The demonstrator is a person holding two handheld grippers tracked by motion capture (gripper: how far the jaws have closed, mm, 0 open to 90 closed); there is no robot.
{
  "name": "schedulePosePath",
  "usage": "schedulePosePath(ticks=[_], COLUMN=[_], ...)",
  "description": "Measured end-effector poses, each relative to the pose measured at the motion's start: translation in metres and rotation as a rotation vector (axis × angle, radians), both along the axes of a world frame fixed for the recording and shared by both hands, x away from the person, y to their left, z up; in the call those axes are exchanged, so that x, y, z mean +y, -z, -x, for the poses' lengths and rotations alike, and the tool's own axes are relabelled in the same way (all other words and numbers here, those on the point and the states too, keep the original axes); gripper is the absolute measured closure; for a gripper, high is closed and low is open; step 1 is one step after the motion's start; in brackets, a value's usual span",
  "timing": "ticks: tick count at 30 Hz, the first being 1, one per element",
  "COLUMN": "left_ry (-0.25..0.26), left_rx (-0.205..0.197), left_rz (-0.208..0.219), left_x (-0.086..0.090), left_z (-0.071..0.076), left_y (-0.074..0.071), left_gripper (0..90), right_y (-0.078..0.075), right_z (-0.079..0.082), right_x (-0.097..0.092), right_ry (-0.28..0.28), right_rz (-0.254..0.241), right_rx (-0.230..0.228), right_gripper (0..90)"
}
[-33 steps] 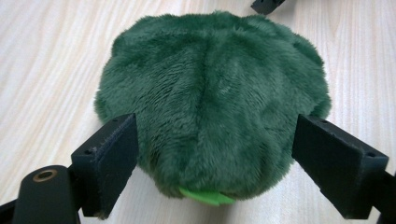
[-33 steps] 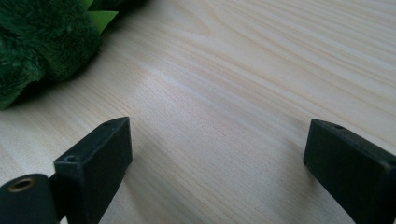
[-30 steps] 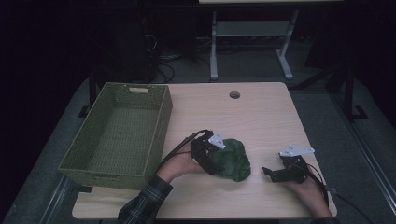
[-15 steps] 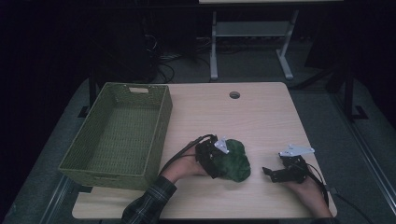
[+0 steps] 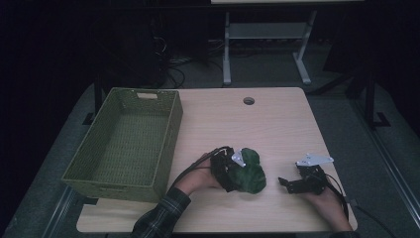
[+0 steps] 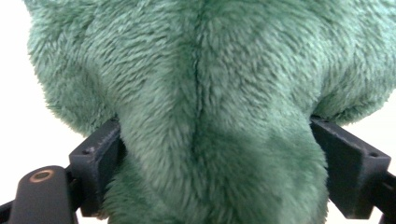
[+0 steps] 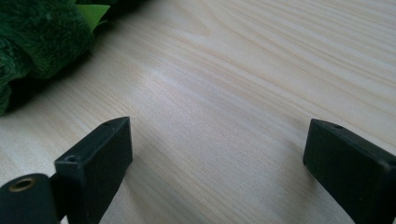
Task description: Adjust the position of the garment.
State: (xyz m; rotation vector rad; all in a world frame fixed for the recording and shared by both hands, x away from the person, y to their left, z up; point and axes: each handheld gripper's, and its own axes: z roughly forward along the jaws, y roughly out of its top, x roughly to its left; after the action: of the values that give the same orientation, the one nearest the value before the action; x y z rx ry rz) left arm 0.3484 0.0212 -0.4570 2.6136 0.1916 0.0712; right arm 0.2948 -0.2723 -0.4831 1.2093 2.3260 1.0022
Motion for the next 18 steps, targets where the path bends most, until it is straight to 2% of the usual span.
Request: schedulePosePath(ticks=[6, 10, 18], left_ry=[-0.004, -0.008, -0.022], left_rx=[0.006, 0.004, 0.035], left_rz=[0.011, 0.008, 0.011], left_x=[0.0036, 0.0056, 0.0069], left_z=[-0.003, -0.0034, -0.0041], left_y=[-0.0026, -0.0055, -0.008], left_gripper=[29.4, 45.0, 62.1], right_y=[0.0, 0.0, 0.0], right_z=[0.0001, 0.0, 0.0001], right_x=[0.0, 0.0, 0.0], right_ry=[0.001, 0.001, 0.001], right_rz=[0.0, 0.0, 0.001], right_rx=[-0.001, -0.001, -0.001], right_gripper=[8.0, 8.0, 8.0])
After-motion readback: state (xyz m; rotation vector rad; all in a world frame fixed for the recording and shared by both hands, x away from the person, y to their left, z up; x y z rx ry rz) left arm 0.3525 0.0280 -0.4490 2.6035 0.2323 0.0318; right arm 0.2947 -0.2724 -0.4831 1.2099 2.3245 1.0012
